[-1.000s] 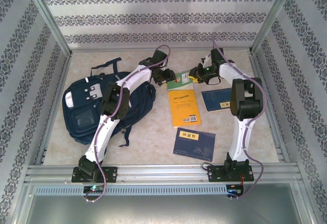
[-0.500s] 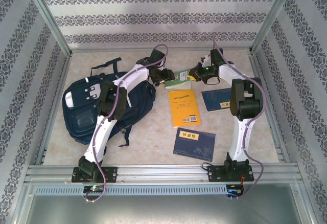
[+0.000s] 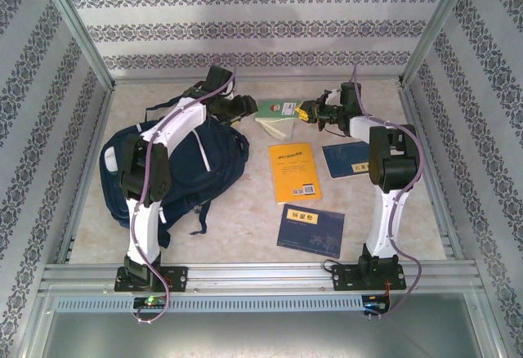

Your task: Pack books, pencil case, and school supplies into a backpack

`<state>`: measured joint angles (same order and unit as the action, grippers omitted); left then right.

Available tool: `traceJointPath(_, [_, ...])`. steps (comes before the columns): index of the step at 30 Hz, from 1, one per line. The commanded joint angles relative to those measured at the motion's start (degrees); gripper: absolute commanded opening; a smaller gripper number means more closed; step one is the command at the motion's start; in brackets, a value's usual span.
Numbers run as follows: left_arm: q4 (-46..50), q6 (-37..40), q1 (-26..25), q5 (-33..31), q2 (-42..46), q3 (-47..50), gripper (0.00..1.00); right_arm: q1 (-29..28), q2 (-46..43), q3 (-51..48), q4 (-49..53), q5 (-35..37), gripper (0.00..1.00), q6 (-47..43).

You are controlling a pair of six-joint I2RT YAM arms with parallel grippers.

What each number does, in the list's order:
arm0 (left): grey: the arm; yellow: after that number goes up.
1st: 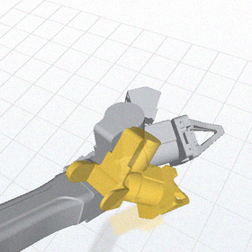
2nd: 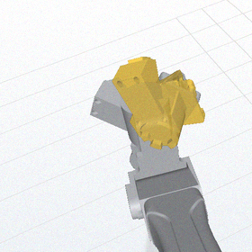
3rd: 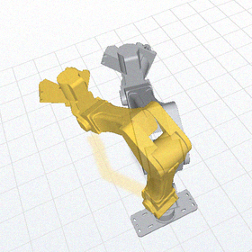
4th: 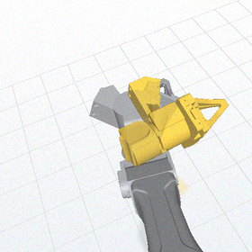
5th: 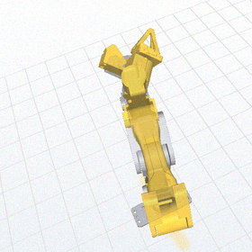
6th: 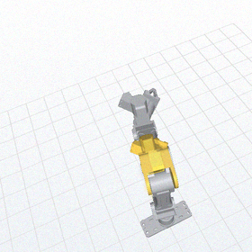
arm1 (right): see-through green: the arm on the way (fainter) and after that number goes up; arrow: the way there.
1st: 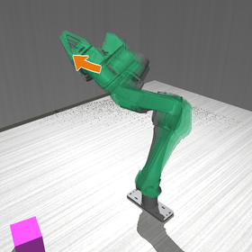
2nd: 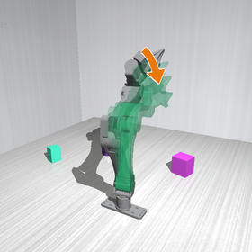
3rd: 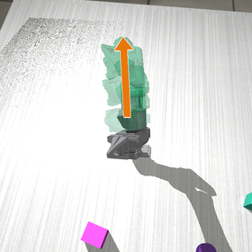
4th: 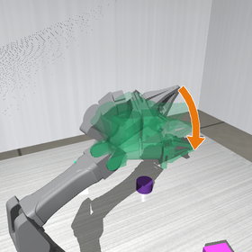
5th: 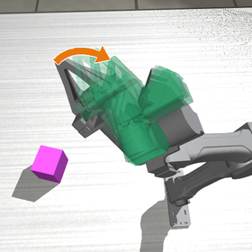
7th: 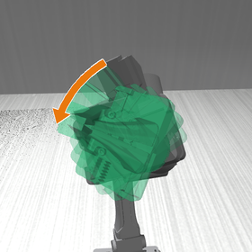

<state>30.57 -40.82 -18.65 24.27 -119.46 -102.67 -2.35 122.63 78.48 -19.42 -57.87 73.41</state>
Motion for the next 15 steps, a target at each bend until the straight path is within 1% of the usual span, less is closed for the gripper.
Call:
traceJointPath(1, [-2.32, -1.93, 1.0, 2.89, -1.66, -0.04, 0.67, 0.42, -0.71, -1.32, -15.17, -4.72, 0.0, 9.62])
traceJointPath(6, [-6.05, -5.94, 2.5, 6.87, -4.87, -1.46, 0.72, 0.03, -0.99, -3.71, -20.03, -5.1, 0.0, 12.66])
traceJointPath(11, [-11.15, -9.6, 2.79, 10.69, -8.14, -3.12, 0.72, -0.72, -1.23, -5.02, -22.17, -5.24, 0.0, 13.55])
traceJointPath(15, [-16.32, -12.34, 2.85, 13.06, -9.19, -2.64, 0.7, -1.38, -0.82, -5.66, -23.03, -5.24, 0.0, 14.55])
